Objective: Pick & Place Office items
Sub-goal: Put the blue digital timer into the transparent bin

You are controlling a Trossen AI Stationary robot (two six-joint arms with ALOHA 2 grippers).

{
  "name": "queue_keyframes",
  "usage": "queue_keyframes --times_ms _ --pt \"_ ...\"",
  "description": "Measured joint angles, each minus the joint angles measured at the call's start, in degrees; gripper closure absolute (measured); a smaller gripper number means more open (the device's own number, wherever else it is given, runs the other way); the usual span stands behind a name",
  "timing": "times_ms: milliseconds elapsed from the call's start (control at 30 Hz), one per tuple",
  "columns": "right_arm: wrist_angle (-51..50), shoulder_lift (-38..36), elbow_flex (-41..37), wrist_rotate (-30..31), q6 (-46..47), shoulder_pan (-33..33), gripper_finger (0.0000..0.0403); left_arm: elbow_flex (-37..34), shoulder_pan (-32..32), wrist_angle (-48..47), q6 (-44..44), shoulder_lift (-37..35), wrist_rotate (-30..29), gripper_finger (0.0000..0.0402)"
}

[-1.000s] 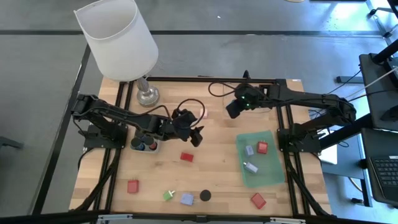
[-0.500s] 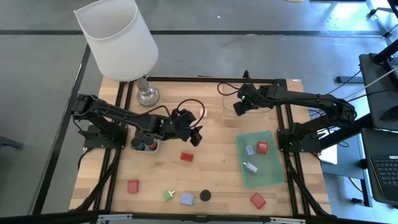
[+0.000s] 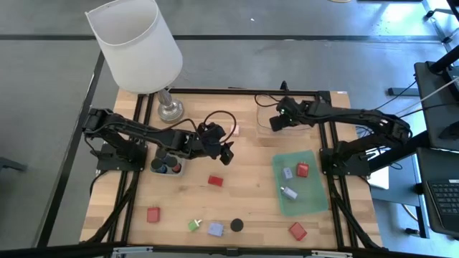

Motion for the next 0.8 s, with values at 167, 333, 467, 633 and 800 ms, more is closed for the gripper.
queue_keyframes --times_ms 167,333,467,633,800 --pt "5.24 0.02 -3.44 -2.55 2.5 -0.98 0.0327 0.0 -0.01 0.0 0.0 0.0 0.0 0.0176" --pt "7.31 0.02 -4.45 -2.37 2.52 -1.02 0.0327 0.0 -0.01 0.0 0.0 0.0 0.0 0.0176" --pt "7.7 0.02 -4.46 -2.31 2.5 -1.0 0.0327 0.0 0.01 0.0 0.0 -0.02 0.0 0.0176" --pt "7.73 0.02 -4.46 -2.29 2.48 -1.0 0.0325 0.0 0.01 0.0 0.0 -0.02 0.0 0.0176" --pt "7.78 0.02 -4.46 -2.14 2.48 -1.0 0.031 0.0 -0.01 0.01 0.0 -0.02 0.0 0.0176"
